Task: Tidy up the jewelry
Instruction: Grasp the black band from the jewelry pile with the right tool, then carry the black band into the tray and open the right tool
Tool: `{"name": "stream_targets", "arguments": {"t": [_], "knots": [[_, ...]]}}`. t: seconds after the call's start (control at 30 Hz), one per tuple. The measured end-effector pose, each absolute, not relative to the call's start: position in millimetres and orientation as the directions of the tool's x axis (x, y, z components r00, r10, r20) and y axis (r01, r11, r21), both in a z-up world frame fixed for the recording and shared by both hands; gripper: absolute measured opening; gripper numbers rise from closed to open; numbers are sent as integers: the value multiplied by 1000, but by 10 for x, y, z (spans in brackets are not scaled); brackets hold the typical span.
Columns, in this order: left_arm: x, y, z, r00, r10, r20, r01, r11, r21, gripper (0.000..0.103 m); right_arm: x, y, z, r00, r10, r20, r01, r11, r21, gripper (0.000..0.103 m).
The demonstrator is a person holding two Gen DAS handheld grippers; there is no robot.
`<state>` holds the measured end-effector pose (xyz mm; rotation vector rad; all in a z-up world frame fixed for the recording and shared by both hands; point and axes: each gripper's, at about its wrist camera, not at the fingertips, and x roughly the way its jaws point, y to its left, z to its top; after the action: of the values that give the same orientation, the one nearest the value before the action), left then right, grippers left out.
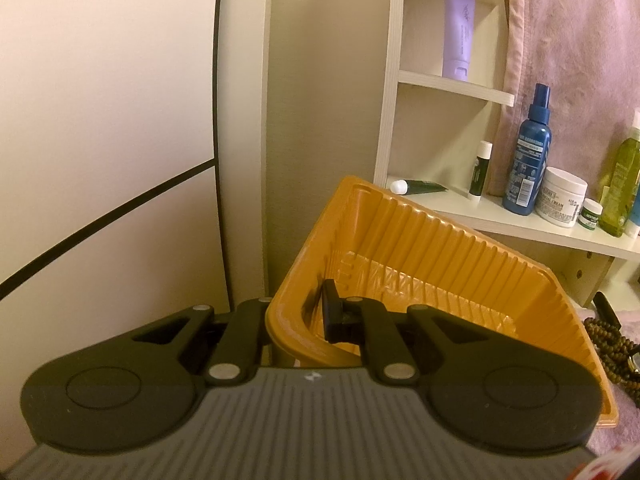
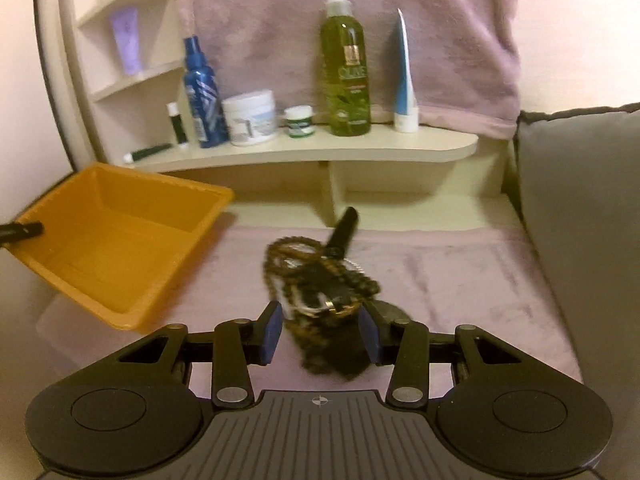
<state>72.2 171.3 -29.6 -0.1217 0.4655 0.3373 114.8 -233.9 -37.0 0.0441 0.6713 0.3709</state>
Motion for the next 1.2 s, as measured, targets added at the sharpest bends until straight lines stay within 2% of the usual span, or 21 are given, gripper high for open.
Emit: {"name": "stream_targets", "arguments": {"t": [0.27, 0.37, 0.4, 0.43, 0.6, 0.87, 1.2], "knots": [[746, 1727, -299, 842, 285, -458, -336, 941, -32, 10, 1331, -2214, -505, 711, 310, -632, -346, 936, 69, 43], [748, 1731, -301, 842, 284, -458, -335, 942, -32, 10, 1396, -2193, -545, 700, 309, -644, -355, 933, 62, 28], [747, 1729, -301, 842, 284, -458, -335, 942, -32, 10, 1418, -2192, -554, 694, 304, -652, -349, 935, 64, 18], [746, 1729, -302, 843, 284, -458, -334, 942, -32, 10, 1437, -2200, -561, 692, 298, -658, -335, 939, 72, 18], [743, 1739, -308, 844, 281, -457, -333, 942, -35, 10, 1490, -2289, -488, 684, 329, -651, -282, 942, 179, 16], [742, 1740, -308, 844, 281, -457, -332, 943, -34, 10, 1607, -2401, -334, 678, 408, -612, -151, 891, 428, 15], [733, 1735, -304, 846, 281, -454, -330, 943, -31, 10, 1623, -2122, -70, 657, 558, -508, -205, 780, 592, 16]]}}
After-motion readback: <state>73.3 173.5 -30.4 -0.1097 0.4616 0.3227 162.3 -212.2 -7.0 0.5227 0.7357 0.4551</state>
